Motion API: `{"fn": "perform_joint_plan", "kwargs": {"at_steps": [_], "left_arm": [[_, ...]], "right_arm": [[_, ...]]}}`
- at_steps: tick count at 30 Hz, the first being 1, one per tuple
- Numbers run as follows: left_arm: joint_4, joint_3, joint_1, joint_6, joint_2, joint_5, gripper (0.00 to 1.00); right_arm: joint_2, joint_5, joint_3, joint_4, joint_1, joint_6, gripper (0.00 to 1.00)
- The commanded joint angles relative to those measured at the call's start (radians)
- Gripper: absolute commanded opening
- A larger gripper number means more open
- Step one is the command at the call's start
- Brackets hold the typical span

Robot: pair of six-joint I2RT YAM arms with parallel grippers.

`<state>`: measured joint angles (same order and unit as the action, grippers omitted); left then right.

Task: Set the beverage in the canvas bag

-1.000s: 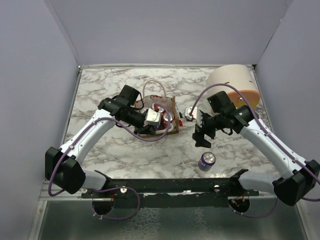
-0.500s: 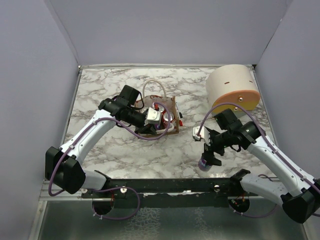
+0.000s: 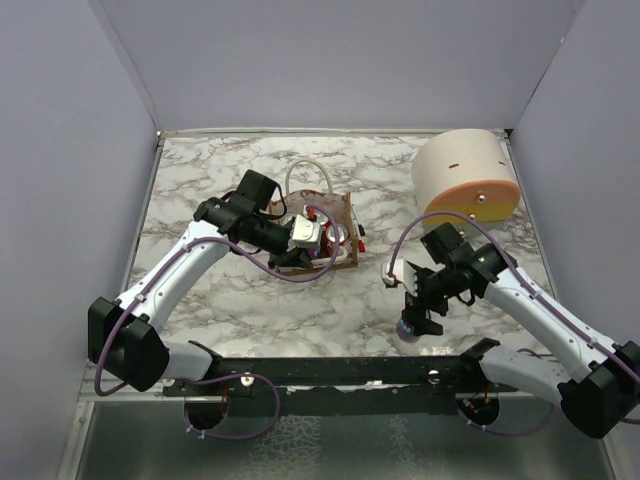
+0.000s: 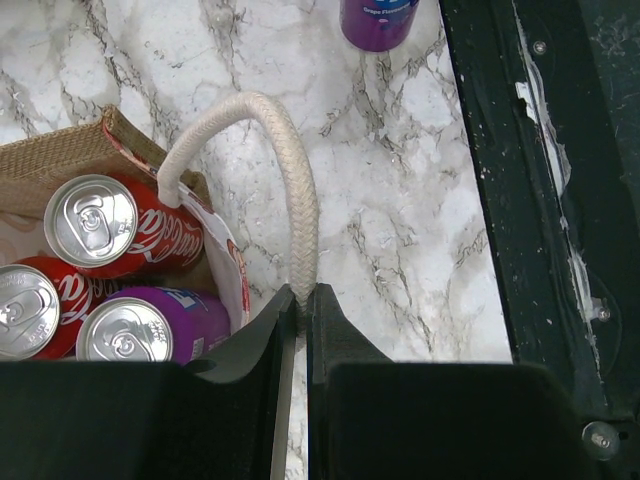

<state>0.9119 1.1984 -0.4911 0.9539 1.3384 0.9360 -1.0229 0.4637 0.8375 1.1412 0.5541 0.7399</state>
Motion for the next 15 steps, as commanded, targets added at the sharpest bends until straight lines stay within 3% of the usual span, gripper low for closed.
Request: {"fn": "perform_joint_plan", "kwargs": {"at_steps": [1,15], "left_arm": [[-0.002,0.007,-0.001,0.014,-0.037,0.024,0.00],[0.005,0.031,-0.003,0.018,-0.060,0.030,0.00]], "right_arm": [[-0.033,-0.035,-0.015,-0.032,-0.005,0.028,0.91],[-0.074,-0.228,-0.042,-0.300,-0.005,-0.113,0.72]]}}
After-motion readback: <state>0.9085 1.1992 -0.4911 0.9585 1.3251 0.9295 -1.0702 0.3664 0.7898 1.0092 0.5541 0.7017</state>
